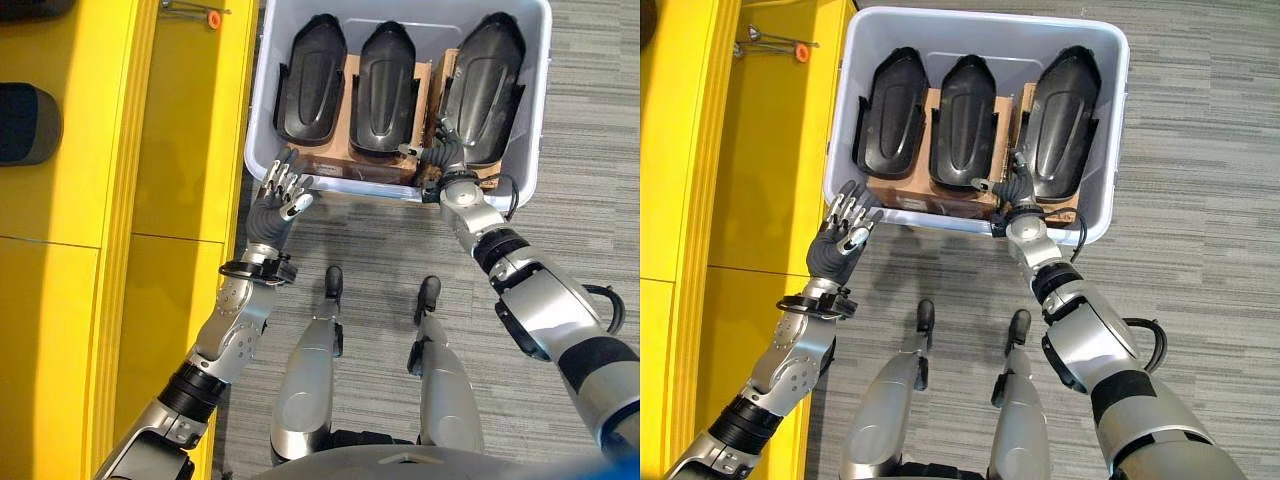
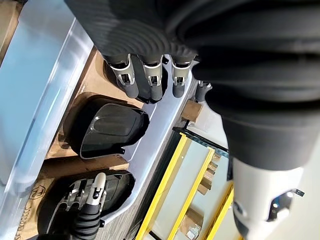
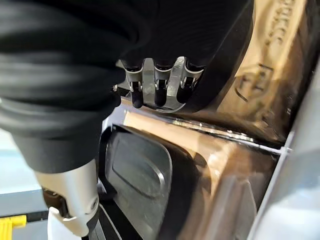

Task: Move parts from the plastic box to the shelf.

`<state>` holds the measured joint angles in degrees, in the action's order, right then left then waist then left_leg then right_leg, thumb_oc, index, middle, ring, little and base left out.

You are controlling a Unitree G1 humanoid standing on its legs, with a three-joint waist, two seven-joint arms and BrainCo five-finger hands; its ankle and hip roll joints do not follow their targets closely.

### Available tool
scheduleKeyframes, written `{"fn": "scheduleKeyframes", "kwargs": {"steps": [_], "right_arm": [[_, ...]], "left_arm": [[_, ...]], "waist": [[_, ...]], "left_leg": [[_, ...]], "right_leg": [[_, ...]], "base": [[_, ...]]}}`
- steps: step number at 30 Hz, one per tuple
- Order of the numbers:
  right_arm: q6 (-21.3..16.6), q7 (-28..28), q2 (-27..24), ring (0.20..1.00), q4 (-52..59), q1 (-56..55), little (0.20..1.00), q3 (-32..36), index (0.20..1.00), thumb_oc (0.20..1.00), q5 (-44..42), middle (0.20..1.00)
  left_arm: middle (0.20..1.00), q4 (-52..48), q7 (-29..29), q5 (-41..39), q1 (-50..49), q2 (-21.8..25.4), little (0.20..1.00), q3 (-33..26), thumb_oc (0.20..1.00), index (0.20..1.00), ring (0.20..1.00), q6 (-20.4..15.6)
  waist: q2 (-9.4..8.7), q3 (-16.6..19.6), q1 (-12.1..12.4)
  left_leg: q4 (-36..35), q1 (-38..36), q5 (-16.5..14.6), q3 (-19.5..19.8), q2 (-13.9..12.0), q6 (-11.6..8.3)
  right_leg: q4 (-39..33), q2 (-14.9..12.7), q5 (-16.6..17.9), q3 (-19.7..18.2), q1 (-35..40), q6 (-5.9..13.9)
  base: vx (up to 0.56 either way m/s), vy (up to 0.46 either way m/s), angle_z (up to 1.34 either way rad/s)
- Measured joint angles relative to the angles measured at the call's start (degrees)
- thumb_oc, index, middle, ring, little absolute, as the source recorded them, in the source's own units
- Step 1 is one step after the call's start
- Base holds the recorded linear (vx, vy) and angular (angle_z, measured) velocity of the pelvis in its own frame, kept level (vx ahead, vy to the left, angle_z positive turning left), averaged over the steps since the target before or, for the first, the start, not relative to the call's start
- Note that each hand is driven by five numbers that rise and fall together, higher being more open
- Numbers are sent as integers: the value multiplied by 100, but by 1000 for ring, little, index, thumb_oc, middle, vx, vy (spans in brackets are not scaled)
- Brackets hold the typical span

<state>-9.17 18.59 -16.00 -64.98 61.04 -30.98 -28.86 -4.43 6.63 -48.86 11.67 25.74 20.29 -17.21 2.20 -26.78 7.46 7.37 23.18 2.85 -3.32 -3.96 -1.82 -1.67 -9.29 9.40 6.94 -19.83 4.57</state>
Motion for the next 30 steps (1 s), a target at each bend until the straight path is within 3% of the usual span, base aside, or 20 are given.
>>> {"fn": "scheduleKeyframes", "kwargs": {"steps": [7, 22, 27, 30], "right_arm": [[7, -51, 23, 1000, 72, -54, 1000, -45, 1000, 1000, 41, 1000], [151, -267, -52, 1000, 1343, -506, 1000, -538, 1000, 1000, 94, 1000], [135, -258, -302, 1000, 2150, -505, 1000, -430, 1000, 1000, -195, 1000], [103, -237, -737, 1000, 3073, -494, 1000, -335, 1000, 1000, -301, 1000]], "left_arm": [[1000, 0, 0, 0, 8, 0, 1000, 1, 1000, 1000, 1000, -2], [1000, 0, 0, 0, -32, 73, 1000, -39, 1000, 1000, 1000, -106], [1000, -2, 0, -2, -54, 188, 1000, -87, 1000, 1000, 1000, -107], [1000, -3, 3, -2, -53, 221, 1000, -135, 1000, 1000, 1000, -107]], "waist": [[-4, 2, -8], [-164, -13, -45], [-285, -66, -95], [-346, -88, -129]], "left_leg": [[12, 1, 0, 5, -2, 0], [91, 92, -1, 7, -13, 0], [105, 91, -1, -2, -26, -1], [118, 89, -1, -15, -27, 0]], "right_leg": [[15, 3, -1, 5, 0, -2], [70, 10, 0, -6, -83, -9], [76, 21, 4, -15, -87, -13], [89, 18, 4, -20, -85, -13]], "base": [[0, 0, 0], [0, 0, 0], [0, 0, 0], [0, 0, 0]]}}
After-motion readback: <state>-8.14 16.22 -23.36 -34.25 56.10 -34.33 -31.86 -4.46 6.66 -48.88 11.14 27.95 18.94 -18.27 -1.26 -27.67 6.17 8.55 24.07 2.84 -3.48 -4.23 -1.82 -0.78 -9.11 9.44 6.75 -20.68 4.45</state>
